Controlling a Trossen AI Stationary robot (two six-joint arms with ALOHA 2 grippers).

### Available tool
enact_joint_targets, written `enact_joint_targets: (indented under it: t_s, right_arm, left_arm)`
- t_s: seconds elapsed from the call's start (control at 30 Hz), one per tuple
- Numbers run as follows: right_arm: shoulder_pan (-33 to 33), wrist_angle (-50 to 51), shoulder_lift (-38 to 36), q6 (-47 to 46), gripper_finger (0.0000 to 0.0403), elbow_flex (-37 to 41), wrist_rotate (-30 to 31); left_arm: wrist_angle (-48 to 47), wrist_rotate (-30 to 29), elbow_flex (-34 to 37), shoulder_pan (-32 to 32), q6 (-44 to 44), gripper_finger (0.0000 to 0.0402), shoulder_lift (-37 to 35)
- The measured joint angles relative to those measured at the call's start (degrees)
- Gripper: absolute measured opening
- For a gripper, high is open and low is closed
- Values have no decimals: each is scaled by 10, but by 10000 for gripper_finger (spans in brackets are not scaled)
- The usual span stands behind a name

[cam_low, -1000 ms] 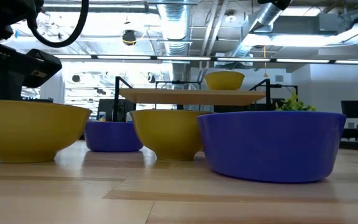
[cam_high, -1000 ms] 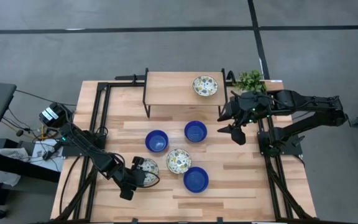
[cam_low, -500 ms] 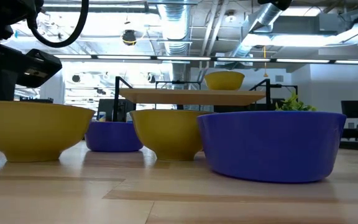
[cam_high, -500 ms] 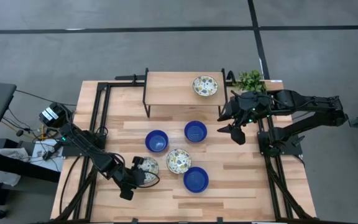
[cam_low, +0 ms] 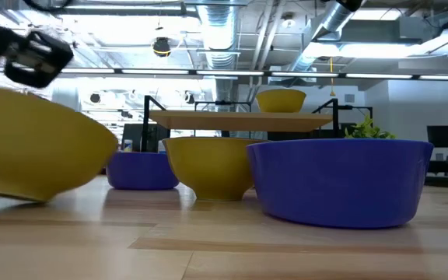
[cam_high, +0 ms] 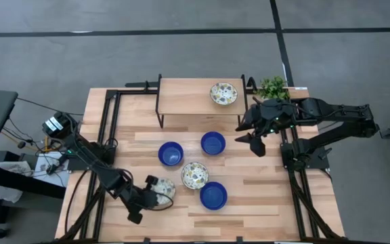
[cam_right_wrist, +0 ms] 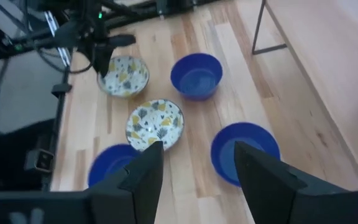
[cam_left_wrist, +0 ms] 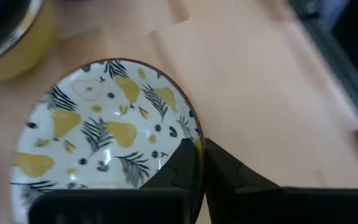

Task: Pick & Place Mini bowls
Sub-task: Stack the left white patterned bowl on top of the white patterned bowl on the shelf

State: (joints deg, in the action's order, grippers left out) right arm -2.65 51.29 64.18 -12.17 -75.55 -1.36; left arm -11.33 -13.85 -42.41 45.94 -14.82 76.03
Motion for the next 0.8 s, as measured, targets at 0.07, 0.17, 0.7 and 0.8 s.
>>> enact_joint_targets:
  t_s: [0.07, 0.17, 0.7, 0.8]
  right_arm:
    - [-4, -8, 0, -9, 177, 0, 1]
    - [-15, -18, 0, -14, 170, 0, 1]
    - [-68, -144, 138, -13, 158, 0, -1]
    - [-68, -194, 173, -11, 160, 0, -1]
  left_arm:
    - [-3, 9, -10, 6, 18, 11, 2]
    - [-8, 9, -22, 7, 44, 11, 2]
    - [19, -37, -46, -16, 191, 10, 2]
    - [22, -44, -63, -21, 240, 10, 2]
